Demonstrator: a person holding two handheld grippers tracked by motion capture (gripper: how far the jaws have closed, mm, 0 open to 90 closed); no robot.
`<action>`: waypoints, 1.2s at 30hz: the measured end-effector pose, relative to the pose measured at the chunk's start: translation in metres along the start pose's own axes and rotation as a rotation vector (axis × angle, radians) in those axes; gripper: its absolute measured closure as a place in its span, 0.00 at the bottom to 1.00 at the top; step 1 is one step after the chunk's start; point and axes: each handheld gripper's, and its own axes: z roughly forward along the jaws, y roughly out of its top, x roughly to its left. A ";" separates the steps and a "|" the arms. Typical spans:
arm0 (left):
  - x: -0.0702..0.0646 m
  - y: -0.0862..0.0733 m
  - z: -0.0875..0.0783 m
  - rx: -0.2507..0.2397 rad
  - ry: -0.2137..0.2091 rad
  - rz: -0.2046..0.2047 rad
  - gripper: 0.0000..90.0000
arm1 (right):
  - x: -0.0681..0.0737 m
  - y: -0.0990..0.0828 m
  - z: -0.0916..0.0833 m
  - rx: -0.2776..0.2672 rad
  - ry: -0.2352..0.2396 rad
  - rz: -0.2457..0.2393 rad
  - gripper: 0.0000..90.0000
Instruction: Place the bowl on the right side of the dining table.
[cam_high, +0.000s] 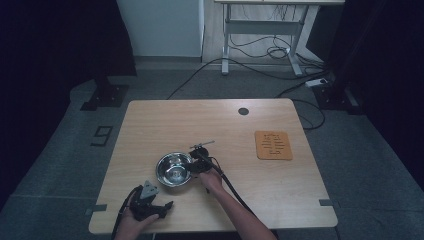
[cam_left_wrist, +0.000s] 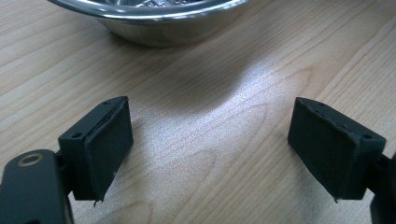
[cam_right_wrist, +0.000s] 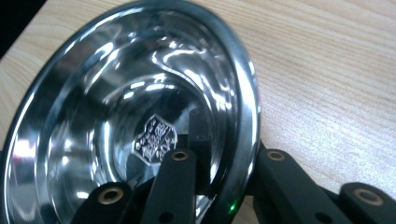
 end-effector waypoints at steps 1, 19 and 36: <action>0.000 0.000 0.000 0.000 0.000 0.001 0.15 | -0.001 0.000 0.000 0.002 0.004 0.010 0.93; 0.000 0.000 0.000 0.000 -0.002 0.002 0.15 | -0.011 -0.001 -0.008 -0.029 0.046 0.070 0.96; 0.000 0.000 0.000 -0.001 -0.002 0.000 0.15 | -0.020 0.007 -0.037 -0.098 0.081 0.097 0.96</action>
